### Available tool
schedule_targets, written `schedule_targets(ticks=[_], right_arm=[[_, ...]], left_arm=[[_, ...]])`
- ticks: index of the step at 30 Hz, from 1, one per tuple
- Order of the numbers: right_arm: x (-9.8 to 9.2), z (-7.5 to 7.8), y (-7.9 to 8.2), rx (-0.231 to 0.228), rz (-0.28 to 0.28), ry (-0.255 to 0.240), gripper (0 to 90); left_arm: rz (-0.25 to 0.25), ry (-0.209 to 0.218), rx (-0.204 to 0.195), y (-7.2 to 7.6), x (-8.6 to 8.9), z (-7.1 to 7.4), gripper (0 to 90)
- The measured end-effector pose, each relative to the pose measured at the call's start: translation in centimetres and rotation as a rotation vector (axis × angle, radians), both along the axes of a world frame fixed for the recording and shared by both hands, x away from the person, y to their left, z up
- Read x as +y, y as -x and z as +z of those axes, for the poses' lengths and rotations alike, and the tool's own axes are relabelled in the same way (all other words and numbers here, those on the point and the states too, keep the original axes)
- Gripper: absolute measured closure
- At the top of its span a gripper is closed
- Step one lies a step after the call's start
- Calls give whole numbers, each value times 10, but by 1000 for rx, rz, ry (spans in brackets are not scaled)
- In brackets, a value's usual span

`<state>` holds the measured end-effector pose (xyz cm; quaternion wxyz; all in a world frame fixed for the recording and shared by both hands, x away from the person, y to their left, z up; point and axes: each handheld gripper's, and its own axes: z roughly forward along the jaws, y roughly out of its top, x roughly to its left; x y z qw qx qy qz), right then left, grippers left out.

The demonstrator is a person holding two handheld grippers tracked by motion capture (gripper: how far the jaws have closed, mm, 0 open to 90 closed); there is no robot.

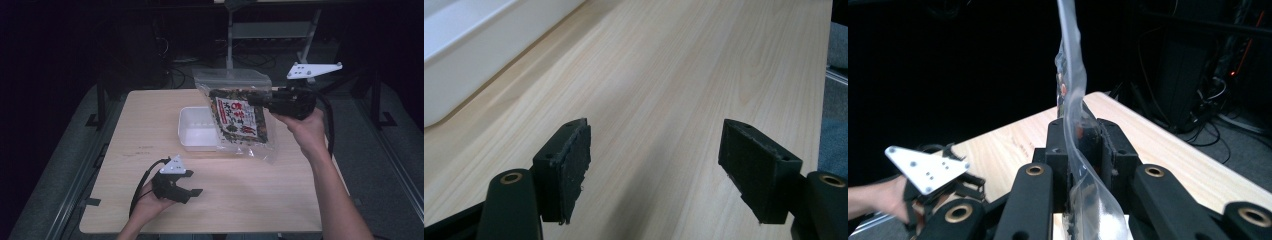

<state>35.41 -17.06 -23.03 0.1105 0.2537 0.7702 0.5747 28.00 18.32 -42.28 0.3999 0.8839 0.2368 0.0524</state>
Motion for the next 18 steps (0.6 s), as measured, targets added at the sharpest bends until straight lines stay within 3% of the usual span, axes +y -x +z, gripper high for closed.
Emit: schedule_targets(ticks=[18], right_arm=[[44,5,-25,-67,-89,-45,766]], left_arm=[[33,16,13,-1,18,-5,263]])
